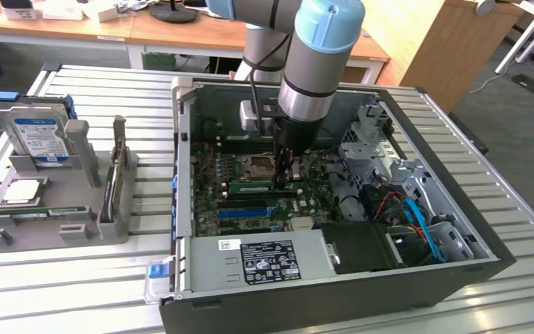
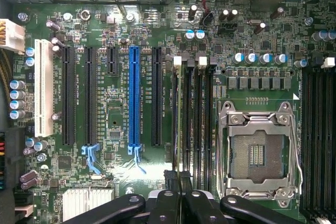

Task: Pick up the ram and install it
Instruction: 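Insert the ram into the slot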

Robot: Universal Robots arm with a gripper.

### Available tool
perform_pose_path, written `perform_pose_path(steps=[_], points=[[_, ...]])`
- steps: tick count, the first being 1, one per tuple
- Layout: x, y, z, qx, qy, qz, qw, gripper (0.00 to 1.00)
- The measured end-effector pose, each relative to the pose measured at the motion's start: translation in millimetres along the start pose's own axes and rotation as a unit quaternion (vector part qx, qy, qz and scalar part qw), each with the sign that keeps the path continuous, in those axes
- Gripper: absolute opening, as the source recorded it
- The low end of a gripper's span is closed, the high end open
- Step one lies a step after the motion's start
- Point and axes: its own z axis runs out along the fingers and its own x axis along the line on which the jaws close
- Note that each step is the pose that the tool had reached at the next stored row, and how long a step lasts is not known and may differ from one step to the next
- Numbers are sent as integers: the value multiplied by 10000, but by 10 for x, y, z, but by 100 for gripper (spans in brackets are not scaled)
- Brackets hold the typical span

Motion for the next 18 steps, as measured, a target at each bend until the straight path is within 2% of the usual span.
perform_pose_path(steps=[18], points=[[-2,0,11,0,1,0,10000,12]])
